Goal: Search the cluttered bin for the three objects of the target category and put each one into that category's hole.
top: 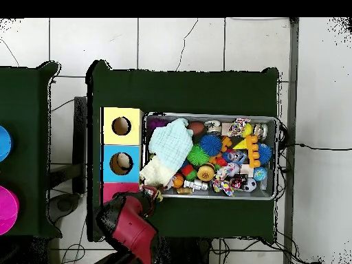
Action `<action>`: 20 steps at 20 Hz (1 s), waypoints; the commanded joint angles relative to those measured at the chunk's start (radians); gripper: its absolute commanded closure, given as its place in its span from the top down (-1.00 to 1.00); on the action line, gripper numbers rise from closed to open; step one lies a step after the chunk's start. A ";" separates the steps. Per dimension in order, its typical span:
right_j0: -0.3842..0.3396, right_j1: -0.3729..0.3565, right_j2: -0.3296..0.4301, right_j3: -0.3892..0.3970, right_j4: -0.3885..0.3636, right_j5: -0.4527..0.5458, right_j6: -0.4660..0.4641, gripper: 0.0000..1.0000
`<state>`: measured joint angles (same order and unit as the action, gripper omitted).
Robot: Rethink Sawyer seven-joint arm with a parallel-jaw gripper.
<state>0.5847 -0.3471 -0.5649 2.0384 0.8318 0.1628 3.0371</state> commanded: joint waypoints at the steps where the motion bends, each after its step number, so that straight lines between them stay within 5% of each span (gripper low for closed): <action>1: -0.242 -0.121 0.376 0.078 -0.210 -0.103 -0.191 1.00; 4: -0.336 -0.111 0.419 0.068 -0.348 -0.141 -0.197 1.00; 5: -0.360 -0.110 0.429 0.053 -0.425 -0.139 -0.141 -1.00; 12: -0.473 -0.142 0.523 0.055 -0.555 -0.084 -0.130 -1.00; 20: -0.440 -0.131 0.484 0.010 -0.637 -0.078 -0.058 -1.00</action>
<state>0.1306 -0.5135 -0.2684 2.0935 0.2697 0.0666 3.0354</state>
